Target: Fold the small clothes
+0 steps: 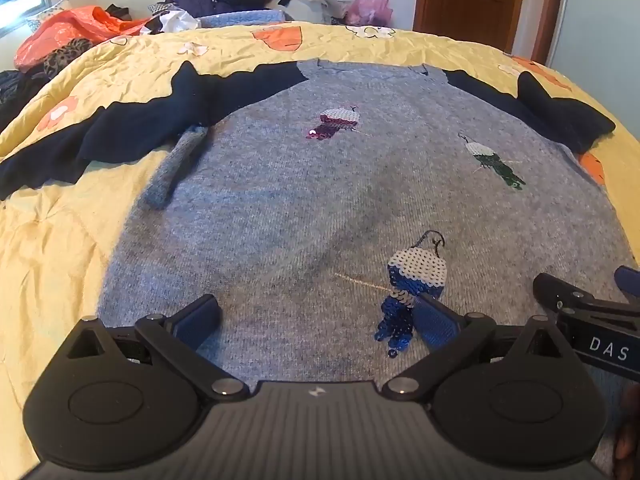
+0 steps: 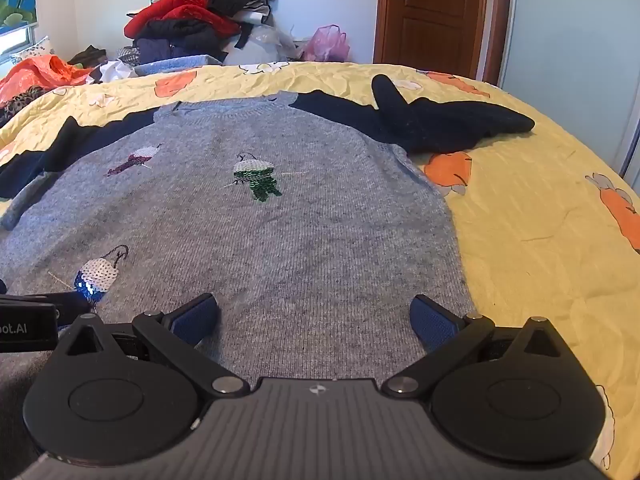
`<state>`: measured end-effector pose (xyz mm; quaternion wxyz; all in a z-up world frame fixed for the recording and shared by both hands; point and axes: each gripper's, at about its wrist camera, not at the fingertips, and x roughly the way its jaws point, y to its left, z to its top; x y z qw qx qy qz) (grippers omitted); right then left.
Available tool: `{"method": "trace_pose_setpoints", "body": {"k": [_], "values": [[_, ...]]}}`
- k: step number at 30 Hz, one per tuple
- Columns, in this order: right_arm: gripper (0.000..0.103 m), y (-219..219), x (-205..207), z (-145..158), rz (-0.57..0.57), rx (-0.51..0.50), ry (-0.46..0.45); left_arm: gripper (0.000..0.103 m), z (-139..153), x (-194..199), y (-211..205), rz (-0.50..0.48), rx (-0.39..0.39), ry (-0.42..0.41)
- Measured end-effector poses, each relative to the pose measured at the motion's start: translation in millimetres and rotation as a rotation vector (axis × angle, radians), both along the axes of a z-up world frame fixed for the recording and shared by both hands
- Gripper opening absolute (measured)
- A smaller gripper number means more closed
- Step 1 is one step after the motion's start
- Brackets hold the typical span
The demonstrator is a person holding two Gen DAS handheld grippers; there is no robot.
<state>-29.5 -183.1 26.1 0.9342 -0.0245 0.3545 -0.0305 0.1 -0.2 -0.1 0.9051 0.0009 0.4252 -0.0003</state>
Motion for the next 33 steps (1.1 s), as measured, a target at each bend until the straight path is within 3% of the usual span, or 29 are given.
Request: {"method": "trace_pose_setpoints", "body": {"k": [6, 17, 33], "values": [[0.103, 0, 0, 0, 0.000, -0.001, -0.001, 0.103, -2, -3, -7, -0.001, 0.003, -0.010], [0.103, 0, 0, 0, 0.000, -0.001, -0.001, 0.103, -5, -15, 0, -0.024, 0.009, -0.121], [0.103, 1, 0, 0, 0.000, -0.003, -0.002, 0.103, -7, -18, 1, -0.024, 0.000, -0.137]]}}
